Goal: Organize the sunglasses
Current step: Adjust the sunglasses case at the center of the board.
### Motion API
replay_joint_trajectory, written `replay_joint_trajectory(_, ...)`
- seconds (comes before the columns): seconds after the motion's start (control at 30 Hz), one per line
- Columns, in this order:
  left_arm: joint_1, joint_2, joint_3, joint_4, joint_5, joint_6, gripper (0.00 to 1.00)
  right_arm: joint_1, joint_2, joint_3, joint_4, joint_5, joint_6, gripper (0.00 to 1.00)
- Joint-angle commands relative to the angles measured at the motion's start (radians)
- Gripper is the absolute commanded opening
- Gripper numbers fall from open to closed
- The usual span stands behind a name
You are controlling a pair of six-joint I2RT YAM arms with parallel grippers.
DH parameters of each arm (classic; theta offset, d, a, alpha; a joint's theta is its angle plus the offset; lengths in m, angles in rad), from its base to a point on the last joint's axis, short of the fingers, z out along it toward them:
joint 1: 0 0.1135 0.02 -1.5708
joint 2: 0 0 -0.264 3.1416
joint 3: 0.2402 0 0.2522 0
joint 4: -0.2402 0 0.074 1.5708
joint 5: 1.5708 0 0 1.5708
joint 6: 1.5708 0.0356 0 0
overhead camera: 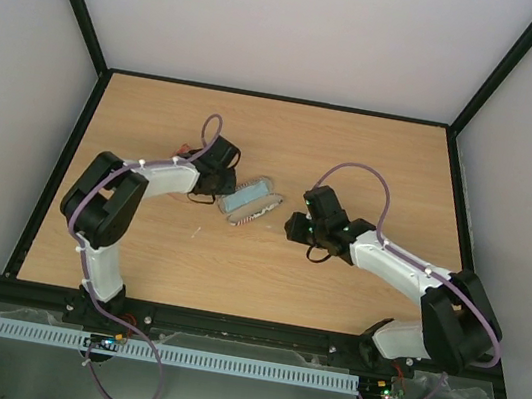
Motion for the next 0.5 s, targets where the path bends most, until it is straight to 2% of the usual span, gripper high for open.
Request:
replay_joint_trajectory(0.0, -0.022, -0.021, -0.012, 0.011, -0.001, -0.014, 0.27, -0.005, 0.003, 0.012, 0.006, 0.013, -0.011, 0.38)
replay_joint_trajectory(0.47, -0.07, 0.024, 0.013, 0.014, -0.004, -0.035, 0.27, -0.005, -0.022, 0.021, -0.026, 0.047, -0.022, 0.38)
